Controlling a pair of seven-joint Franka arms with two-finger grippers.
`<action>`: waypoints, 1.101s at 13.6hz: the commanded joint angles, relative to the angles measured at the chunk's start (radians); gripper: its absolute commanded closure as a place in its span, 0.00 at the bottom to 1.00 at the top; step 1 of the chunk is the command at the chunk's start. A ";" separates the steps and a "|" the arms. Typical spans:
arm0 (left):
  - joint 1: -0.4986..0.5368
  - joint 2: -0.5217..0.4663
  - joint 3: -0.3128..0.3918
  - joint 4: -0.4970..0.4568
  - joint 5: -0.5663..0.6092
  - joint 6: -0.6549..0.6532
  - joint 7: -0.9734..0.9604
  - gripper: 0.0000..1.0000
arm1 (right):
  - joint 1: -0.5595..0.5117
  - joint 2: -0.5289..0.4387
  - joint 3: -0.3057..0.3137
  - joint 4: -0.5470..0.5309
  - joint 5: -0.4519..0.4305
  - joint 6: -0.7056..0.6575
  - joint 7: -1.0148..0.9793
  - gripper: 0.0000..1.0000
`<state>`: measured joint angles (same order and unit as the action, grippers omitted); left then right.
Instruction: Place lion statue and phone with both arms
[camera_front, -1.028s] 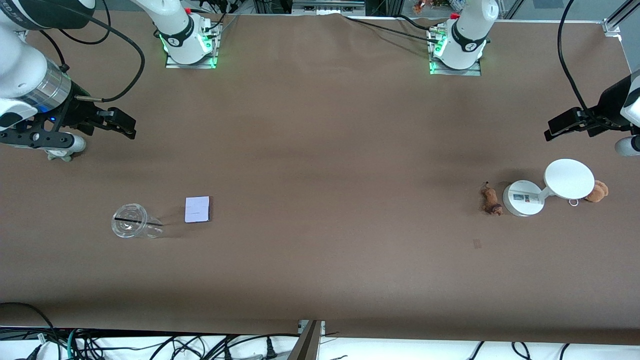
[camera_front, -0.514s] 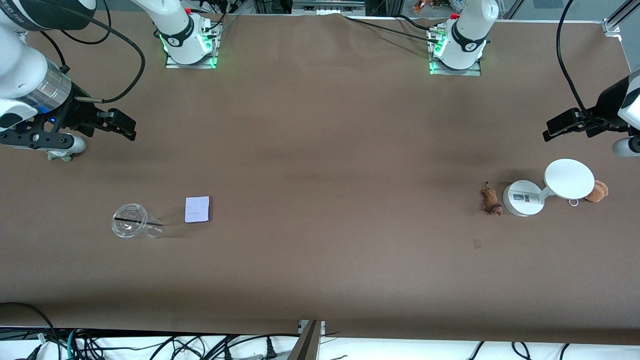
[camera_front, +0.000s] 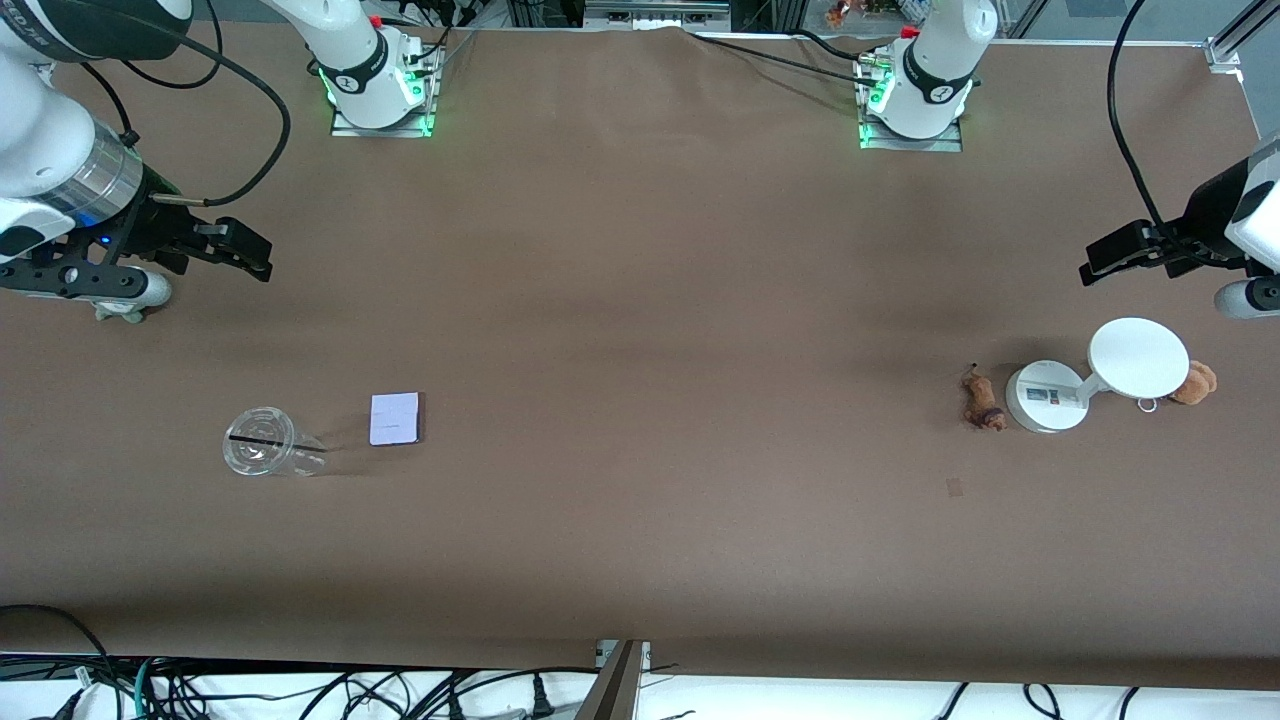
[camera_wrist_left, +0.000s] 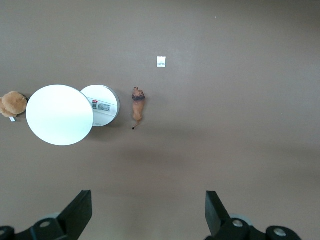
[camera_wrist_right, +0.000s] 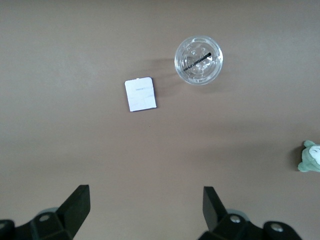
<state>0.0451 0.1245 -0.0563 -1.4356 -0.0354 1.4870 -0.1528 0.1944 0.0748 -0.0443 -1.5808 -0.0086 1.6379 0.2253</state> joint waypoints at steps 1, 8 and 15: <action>-0.001 0.012 0.000 0.032 0.022 -0.022 -0.001 0.00 | -0.003 -0.021 0.003 -0.019 -0.023 0.016 -0.049 0.00; -0.002 0.011 -0.008 0.032 0.060 -0.022 0.002 0.00 | -0.004 -0.021 0.003 -0.019 -0.018 0.016 -0.054 0.00; -0.004 0.012 -0.010 0.049 0.055 -0.022 0.004 0.00 | -0.004 -0.021 0.003 -0.018 -0.014 0.016 -0.054 0.00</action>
<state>0.0450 0.1246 -0.0627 -1.4180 0.0022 1.4870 -0.1528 0.1944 0.0747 -0.0443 -1.5808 -0.0196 1.6439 0.1848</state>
